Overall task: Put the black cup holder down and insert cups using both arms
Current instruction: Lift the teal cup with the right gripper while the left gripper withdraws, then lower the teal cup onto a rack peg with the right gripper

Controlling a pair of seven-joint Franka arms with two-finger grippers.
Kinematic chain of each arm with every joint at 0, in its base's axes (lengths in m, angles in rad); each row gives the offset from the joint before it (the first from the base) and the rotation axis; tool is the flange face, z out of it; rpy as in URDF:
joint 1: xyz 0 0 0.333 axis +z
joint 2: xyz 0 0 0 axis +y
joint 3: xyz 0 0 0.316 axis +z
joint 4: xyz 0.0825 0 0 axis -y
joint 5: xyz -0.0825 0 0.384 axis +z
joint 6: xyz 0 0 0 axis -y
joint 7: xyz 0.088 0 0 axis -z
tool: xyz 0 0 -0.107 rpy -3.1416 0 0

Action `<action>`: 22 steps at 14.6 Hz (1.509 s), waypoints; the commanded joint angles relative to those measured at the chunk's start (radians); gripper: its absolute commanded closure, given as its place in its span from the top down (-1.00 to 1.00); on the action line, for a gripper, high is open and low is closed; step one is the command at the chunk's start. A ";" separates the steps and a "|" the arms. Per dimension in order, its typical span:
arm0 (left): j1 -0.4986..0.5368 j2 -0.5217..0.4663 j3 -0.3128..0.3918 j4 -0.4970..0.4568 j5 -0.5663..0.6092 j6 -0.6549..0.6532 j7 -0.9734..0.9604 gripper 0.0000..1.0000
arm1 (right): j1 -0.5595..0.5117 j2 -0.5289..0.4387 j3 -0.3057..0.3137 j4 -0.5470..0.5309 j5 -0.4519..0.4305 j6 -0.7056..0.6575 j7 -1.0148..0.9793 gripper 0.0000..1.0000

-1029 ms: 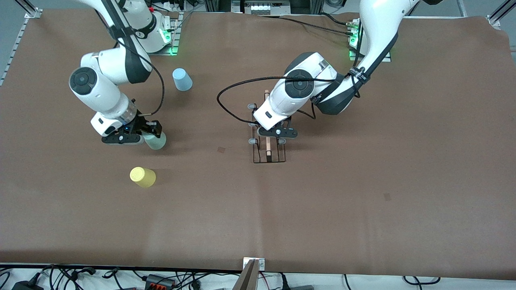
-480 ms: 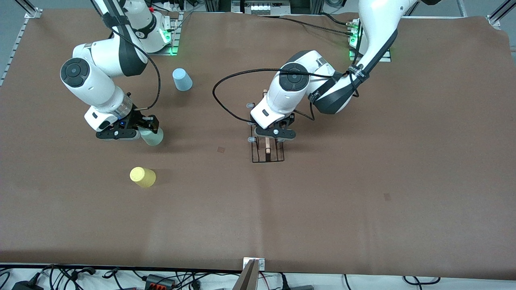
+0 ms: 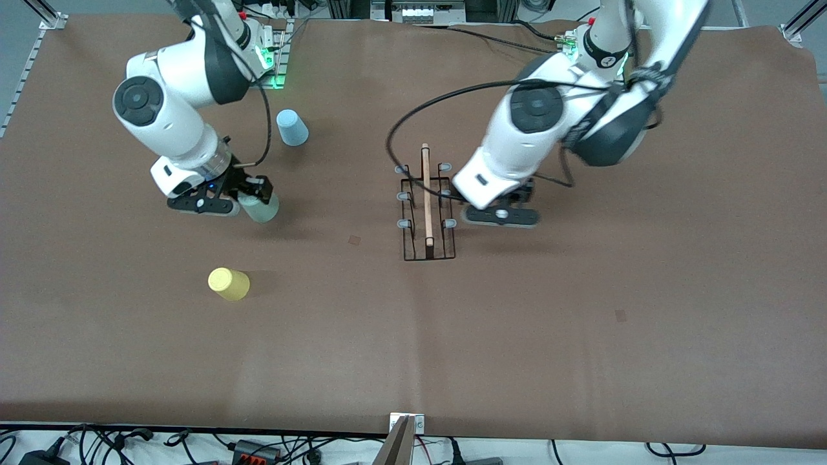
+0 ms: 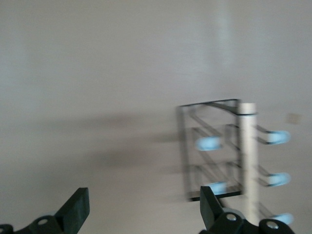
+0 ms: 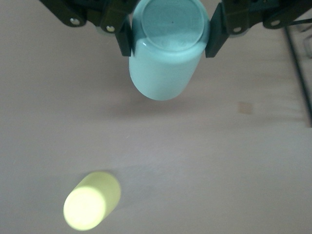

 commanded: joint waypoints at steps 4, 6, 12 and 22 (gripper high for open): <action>0.285 -0.098 -0.002 -0.012 0.016 -0.136 0.372 1.00 | 0.140 0.019 0.187 0.127 0.011 -0.057 0.589 -0.53; 0.383 -0.129 -0.006 0.000 0.016 -0.161 0.497 1.00 | 0.217 0.051 0.189 0.149 0.010 -0.011 0.723 -0.53; 0.334 -0.252 0.175 -0.013 0.000 -0.217 0.628 1.00 | 0.320 0.162 0.189 0.194 -0.044 0.086 0.841 -0.52; -0.015 -0.430 0.618 -0.208 -0.153 -0.135 0.645 1.00 | 0.345 0.213 0.186 0.179 -0.104 0.117 0.847 -0.51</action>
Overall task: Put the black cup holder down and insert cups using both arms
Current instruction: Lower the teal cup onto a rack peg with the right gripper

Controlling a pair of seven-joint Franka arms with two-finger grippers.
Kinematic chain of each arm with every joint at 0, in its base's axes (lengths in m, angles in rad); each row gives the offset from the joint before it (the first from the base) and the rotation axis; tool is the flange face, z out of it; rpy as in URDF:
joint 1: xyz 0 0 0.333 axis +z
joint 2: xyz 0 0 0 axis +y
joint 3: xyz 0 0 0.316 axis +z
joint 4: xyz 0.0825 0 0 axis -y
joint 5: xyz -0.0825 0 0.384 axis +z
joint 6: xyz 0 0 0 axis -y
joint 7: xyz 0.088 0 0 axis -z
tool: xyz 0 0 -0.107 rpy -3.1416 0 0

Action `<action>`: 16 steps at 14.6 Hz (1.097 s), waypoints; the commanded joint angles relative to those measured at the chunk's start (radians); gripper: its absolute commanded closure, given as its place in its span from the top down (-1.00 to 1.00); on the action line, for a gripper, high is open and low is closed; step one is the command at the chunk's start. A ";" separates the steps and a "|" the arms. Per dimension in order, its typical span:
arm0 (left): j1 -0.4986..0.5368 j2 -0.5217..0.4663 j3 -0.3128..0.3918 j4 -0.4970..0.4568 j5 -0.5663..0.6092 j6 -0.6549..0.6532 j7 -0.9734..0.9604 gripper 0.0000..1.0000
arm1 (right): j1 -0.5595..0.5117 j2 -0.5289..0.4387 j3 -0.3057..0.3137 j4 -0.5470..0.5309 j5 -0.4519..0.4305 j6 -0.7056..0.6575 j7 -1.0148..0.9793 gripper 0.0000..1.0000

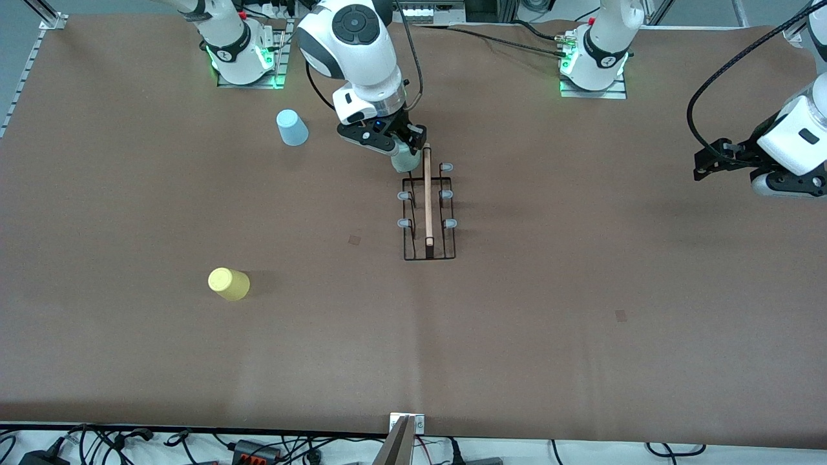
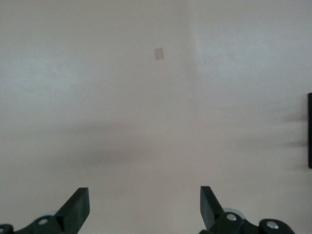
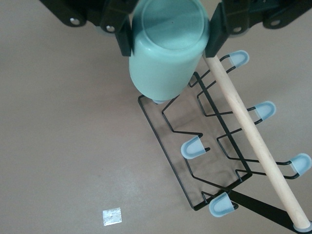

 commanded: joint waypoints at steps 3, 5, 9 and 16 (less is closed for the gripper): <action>-0.019 -0.057 0.012 -0.039 -0.014 -0.017 0.032 1.00 | 0.013 0.017 -0.008 0.008 -0.023 0.003 0.026 -0.43; -0.009 -0.045 0.016 -0.003 -0.022 -0.031 0.023 1.00 | 0.014 0.024 -0.008 0.006 -0.029 0.009 0.026 -0.35; -0.009 0.007 0.024 0.087 -0.014 -0.115 0.019 1.00 | 0.011 0.038 -0.010 0.008 -0.052 0.013 0.026 -0.30; 0.012 0.007 0.024 0.087 -0.021 -0.115 0.019 1.00 | 0.008 0.040 -0.012 0.013 -0.050 0.013 0.026 0.51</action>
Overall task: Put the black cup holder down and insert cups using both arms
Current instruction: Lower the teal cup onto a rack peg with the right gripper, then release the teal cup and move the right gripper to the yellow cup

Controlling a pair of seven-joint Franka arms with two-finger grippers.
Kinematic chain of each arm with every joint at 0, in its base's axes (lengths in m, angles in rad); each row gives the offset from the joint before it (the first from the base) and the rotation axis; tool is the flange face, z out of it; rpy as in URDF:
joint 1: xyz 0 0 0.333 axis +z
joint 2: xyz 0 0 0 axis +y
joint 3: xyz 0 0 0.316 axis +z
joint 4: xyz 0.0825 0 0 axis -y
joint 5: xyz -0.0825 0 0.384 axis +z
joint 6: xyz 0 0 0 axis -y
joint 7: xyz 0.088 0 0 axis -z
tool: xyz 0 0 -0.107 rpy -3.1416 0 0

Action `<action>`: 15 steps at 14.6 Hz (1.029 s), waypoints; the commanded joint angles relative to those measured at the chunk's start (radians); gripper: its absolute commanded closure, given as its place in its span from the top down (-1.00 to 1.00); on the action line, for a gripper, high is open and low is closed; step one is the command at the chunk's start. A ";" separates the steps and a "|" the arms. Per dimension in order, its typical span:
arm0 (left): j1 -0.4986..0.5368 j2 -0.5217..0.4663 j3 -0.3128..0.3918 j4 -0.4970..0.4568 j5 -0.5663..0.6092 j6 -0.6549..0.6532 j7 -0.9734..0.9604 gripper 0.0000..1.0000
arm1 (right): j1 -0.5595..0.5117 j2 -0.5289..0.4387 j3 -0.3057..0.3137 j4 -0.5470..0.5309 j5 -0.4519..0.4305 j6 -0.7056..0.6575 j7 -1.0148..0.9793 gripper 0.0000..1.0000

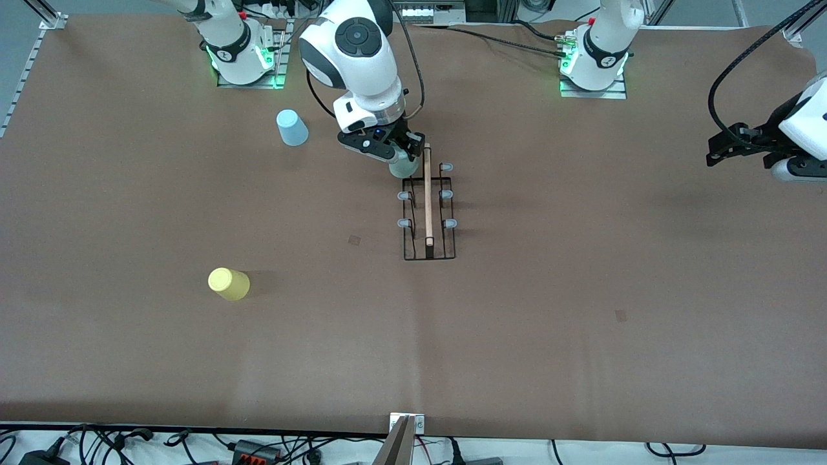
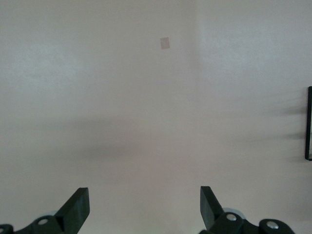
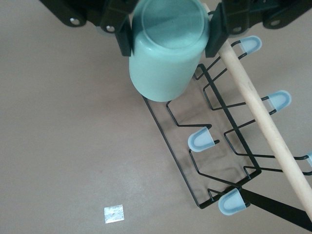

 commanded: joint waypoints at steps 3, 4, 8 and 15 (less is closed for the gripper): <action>0.004 0.015 0.002 0.037 -0.017 -0.027 0.017 1.00 | 0.003 -0.002 -0.004 0.017 -0.020 -0.003 0.002 1.00; 0.004 0.015 0.002 0.037 -0.017 -0.027 0.017 1.00 | -0.011 -0.012 -0.014 0.022 -0.022 -0.009 -0.008 1.00; 0.004 0.014 0.002 0.037 -0.017 -0.028 0.017 1.00 | -0.153 -0.133 -0.032 0.021 -0.013 -0.147 -0.262 1.00; 0.006 0.015 0.002 0.035 -0.019 -0.030 0.018 1.00 | -0.517 -0.100 -0.082 0.014 -0.011 -0.209 -1.029 1.00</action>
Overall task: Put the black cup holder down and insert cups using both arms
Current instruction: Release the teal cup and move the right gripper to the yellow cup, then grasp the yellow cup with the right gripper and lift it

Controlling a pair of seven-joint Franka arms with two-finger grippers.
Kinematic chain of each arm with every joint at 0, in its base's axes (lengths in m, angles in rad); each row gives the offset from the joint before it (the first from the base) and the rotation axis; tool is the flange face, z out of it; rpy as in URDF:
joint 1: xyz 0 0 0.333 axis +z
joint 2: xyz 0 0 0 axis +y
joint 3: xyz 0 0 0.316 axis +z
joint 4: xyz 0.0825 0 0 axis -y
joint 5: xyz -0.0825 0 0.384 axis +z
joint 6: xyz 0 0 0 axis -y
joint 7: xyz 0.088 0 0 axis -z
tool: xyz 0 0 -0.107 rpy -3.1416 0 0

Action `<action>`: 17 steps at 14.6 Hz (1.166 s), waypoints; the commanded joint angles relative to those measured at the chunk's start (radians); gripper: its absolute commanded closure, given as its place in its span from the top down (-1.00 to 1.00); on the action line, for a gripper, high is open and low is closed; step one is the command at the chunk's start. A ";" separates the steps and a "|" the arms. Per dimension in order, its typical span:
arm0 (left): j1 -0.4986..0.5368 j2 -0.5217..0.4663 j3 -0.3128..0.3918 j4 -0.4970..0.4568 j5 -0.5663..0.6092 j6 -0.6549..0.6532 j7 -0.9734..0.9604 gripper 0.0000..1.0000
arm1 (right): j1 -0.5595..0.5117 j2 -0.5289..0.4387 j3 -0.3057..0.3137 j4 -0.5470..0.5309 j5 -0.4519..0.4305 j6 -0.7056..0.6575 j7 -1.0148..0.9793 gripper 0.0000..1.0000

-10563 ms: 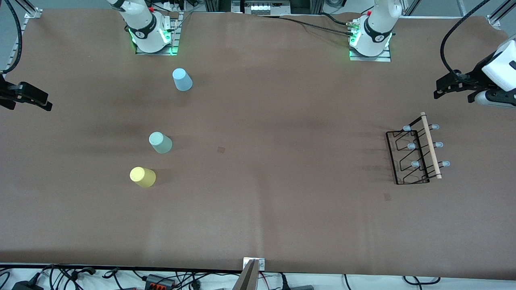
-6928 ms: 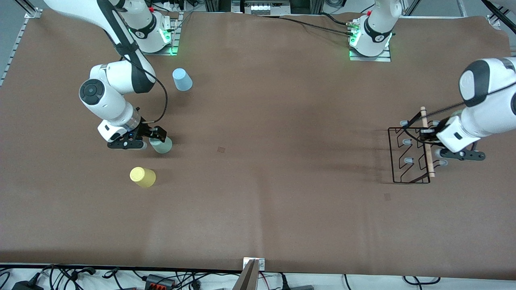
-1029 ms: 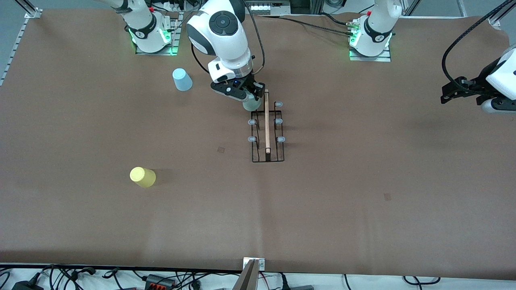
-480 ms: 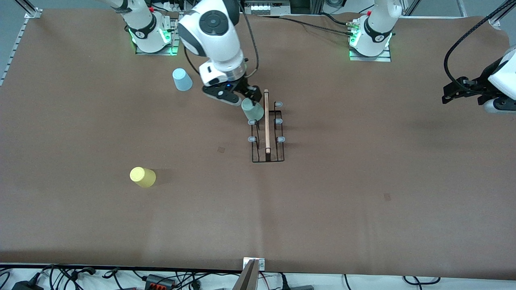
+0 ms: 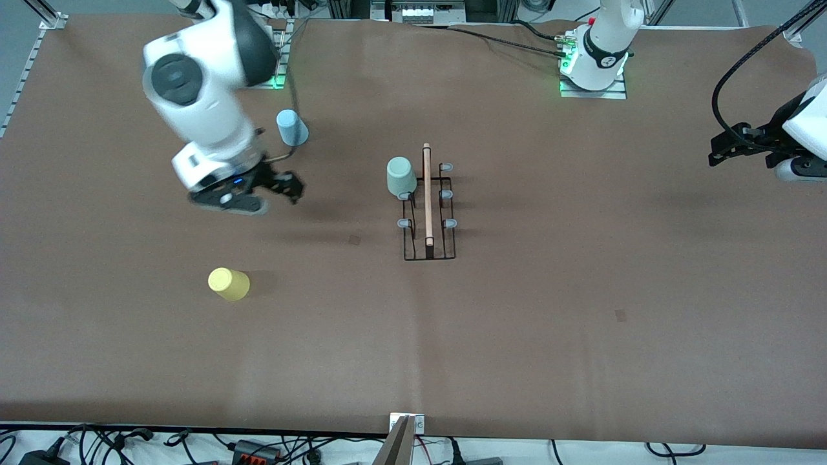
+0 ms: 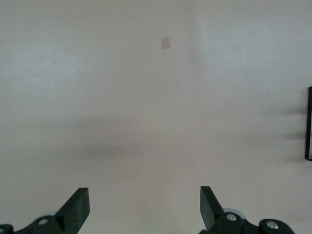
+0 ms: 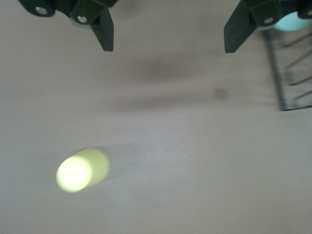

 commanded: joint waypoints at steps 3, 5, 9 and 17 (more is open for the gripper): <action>0.005 0.014 0.002 0.031 -0.019 -0.025 0.020 1.00 | -0.051 0.107 -0.130 -0.001 0.001 0.108 -0.398 1.00; 0.005 0.015 0.002 0.031 -0.019 -0.025 0.018 1.00 | -0.051 0.161 -0.170 -0.001 0.001 0.211 -0.475 1.00; 0.006 0.015 0.002 0.031 -0.020 -0.025 0.020 1.00 | -0.049 0.267 -0.179 0.000 -0.002 0.392 -0.489 1.00; 0.011 0.015 0.002 0.031 -0.022 -0.025 0.021 1.00 | -0.049 0.357 -0.222 0.003 -0.011 0.524 -0.513 1.00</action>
